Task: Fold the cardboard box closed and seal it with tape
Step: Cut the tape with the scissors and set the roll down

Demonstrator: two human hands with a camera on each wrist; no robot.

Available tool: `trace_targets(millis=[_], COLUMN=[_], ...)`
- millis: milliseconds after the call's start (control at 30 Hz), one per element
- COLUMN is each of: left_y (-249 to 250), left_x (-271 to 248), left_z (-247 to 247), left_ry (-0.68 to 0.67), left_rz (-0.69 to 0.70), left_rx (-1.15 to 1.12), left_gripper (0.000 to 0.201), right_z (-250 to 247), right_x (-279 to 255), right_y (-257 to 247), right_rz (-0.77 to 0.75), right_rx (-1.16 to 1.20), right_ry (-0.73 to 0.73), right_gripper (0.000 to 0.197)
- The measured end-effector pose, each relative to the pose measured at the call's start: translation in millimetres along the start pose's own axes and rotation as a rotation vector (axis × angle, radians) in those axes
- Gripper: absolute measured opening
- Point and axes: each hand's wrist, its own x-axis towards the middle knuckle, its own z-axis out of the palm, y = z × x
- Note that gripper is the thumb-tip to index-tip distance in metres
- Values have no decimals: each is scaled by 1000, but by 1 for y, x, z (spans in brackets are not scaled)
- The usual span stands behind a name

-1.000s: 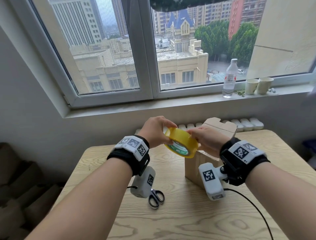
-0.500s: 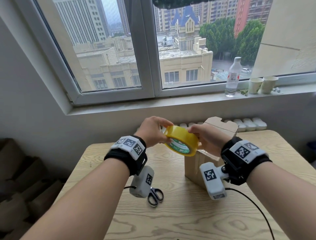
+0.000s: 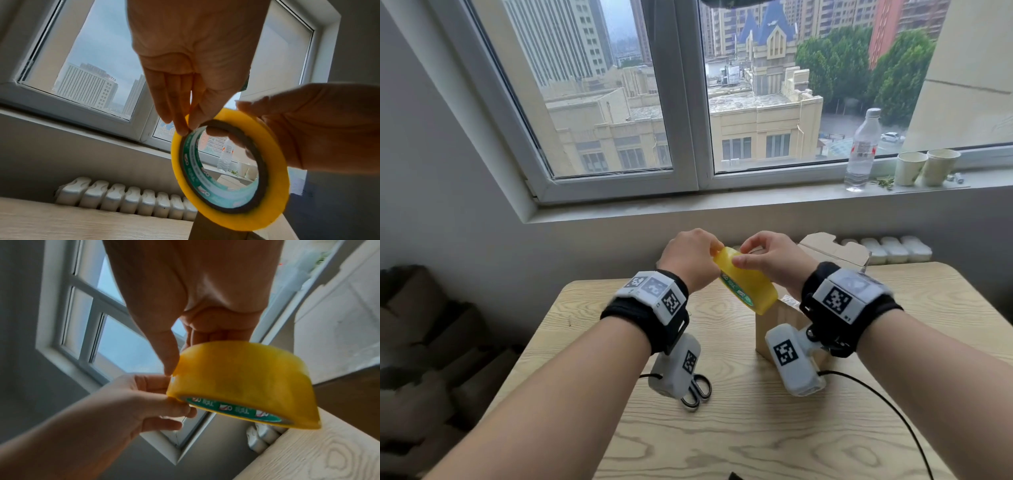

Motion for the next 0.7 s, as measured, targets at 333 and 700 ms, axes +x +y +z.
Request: trace_targets(millis=[333,700], left_y=[-6,-10], left_x=[-6,-1], left_z=[-3,5], left_ry=[-34,-102], left_rz=[-10,-84], left_rx=[84,233], left_gripper=[28,12], right_z=[20,38], right_x=[8,11], right_y=[1,10], right_rz=[-51,-61], right_rx=[-234,-474], right_ry=[40,-83], right_gripper=[28,29])
